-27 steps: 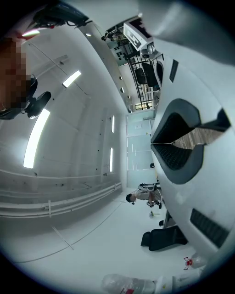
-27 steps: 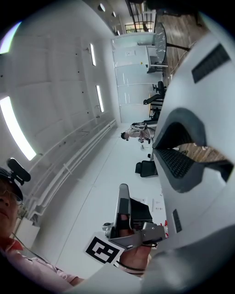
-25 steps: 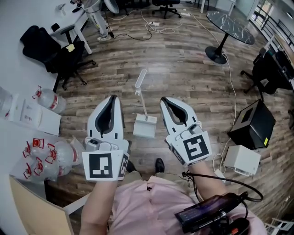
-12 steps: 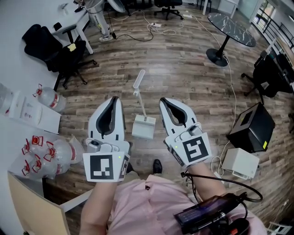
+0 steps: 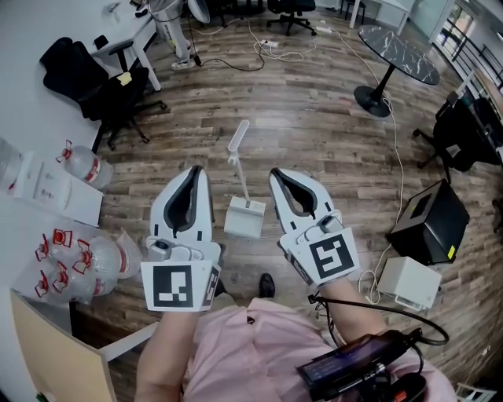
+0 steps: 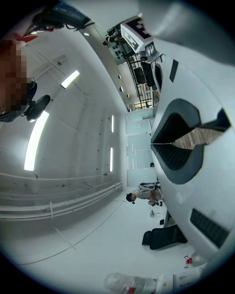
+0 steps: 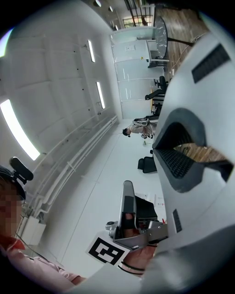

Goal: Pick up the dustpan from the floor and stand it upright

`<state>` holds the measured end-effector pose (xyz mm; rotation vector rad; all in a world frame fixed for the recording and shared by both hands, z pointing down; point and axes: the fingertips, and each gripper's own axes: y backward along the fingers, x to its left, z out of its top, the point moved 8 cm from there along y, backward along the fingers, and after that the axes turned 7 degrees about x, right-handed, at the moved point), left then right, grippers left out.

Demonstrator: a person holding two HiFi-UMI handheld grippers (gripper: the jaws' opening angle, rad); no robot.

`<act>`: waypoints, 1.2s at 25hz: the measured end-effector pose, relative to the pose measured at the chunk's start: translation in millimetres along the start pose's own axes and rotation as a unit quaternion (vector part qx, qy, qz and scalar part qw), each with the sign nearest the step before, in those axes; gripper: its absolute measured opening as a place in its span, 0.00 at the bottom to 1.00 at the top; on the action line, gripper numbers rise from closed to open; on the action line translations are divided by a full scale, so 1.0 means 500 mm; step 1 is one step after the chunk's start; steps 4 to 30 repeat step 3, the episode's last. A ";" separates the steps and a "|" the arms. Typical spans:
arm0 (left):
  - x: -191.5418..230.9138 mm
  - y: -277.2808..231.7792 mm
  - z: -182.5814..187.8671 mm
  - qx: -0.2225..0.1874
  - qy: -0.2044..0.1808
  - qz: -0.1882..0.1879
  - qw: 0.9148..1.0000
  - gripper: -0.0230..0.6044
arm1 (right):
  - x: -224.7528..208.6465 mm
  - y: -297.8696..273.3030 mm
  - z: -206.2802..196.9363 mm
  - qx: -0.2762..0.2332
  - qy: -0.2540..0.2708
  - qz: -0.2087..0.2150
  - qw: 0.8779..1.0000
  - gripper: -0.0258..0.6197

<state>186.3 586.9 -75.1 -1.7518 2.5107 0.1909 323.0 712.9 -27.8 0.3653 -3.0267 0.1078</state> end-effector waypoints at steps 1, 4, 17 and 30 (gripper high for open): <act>-0.001 -0.001 -0.003 0.002 0.000 0.000 1.000 0.06 | -0.001 -0.001 -0.001 0.001 0.000 0.001 1.000 0.04; -0.003 -0.004 -0.007 0.005 0.001 -0.001 1.000 0.06 | -0.004 -0.003 -0.004 0.001 0.001 0.003 1.000 0.04; -0.003 -0.004 -0.007 0.005 0.001 -0.001 1.000 0.06 | -0.004 -0.003 -0.004 0.001 0.001 0.003 1.000 0.04; -0.003 -0.004 -0.007 0.005 0.001 -0.001 1.000 0.06 | -0.004 -0.003 -0.004 0.001 0.001 0.003 1.000 0.04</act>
